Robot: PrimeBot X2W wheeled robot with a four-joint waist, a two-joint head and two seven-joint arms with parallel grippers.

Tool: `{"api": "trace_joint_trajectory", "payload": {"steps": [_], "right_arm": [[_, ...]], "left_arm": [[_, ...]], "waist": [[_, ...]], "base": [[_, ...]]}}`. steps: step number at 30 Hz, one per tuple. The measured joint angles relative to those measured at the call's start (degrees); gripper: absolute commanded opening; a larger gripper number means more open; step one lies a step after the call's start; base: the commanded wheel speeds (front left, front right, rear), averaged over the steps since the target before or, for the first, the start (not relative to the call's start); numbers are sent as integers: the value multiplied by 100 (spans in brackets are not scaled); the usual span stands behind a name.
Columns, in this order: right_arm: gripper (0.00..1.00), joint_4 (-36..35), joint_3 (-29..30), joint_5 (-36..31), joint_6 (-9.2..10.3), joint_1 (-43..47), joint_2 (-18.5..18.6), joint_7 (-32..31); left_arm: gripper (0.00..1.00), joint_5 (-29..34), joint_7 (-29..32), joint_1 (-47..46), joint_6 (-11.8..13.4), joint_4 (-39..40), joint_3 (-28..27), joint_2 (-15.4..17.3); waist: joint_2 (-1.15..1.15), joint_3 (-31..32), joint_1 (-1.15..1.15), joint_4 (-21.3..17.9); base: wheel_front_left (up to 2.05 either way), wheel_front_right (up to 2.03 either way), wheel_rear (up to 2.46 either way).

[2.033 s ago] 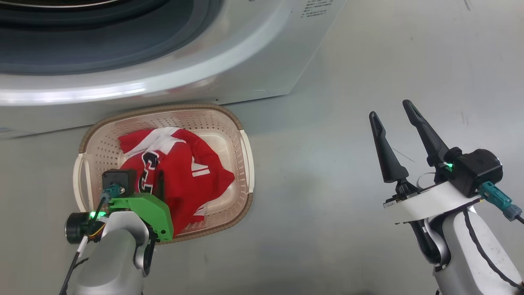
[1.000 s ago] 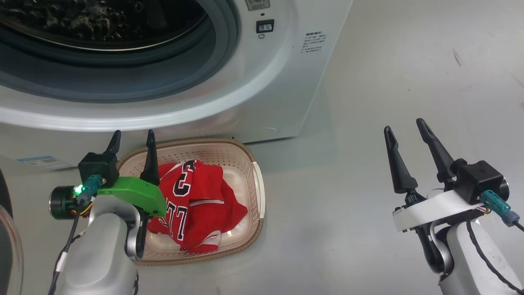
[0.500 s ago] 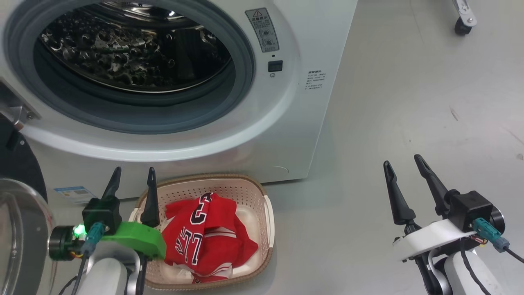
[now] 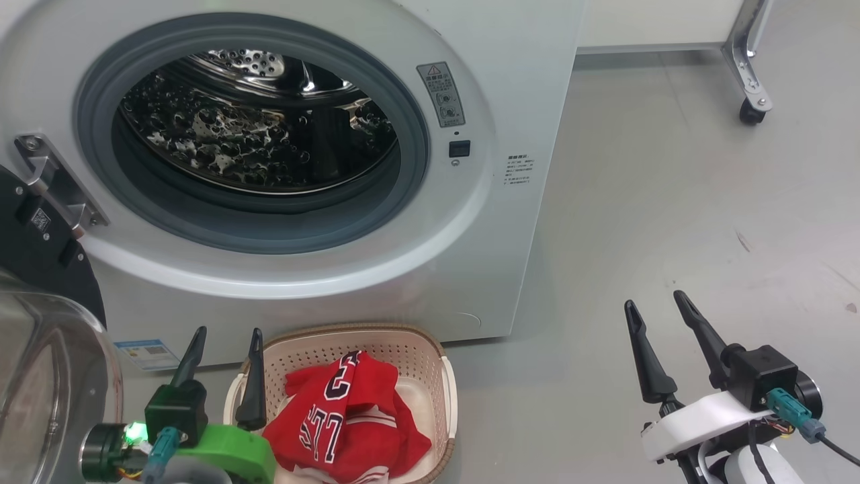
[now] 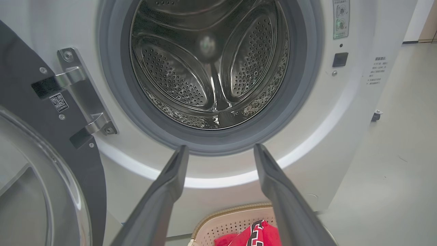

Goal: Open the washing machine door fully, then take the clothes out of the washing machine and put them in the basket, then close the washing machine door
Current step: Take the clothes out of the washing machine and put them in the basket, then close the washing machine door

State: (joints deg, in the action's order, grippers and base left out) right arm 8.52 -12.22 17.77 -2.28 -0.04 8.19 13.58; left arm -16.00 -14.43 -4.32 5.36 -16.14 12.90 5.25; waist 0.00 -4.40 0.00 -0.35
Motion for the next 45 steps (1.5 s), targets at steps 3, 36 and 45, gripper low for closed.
{"api": "trace_joint_trajectory", "payload": {"steps": [3, 36, 45], "right_arm": [[100, -51, -29, -1, 40, 77, -10, -26], [100, -421, -25, 0, 160, 343, -7, -202], [100, -487, -25, 0, 188, 378, 4, -227]], "left_arm": [[100, 42, 0, 194, 34, 174, -12, 76], [100, 436, 494, 916, 92, 1234, -124, 183], [100, 489, 624, 967, 100, 1456, -171, 180]], "waist": [[0, 96, 0, -6], [0, 248, 0, 3], [0, 250, 0, 25]], "base": [[0, 0, 0], [-3, 3, 0], [-47, 47, 0]]}}
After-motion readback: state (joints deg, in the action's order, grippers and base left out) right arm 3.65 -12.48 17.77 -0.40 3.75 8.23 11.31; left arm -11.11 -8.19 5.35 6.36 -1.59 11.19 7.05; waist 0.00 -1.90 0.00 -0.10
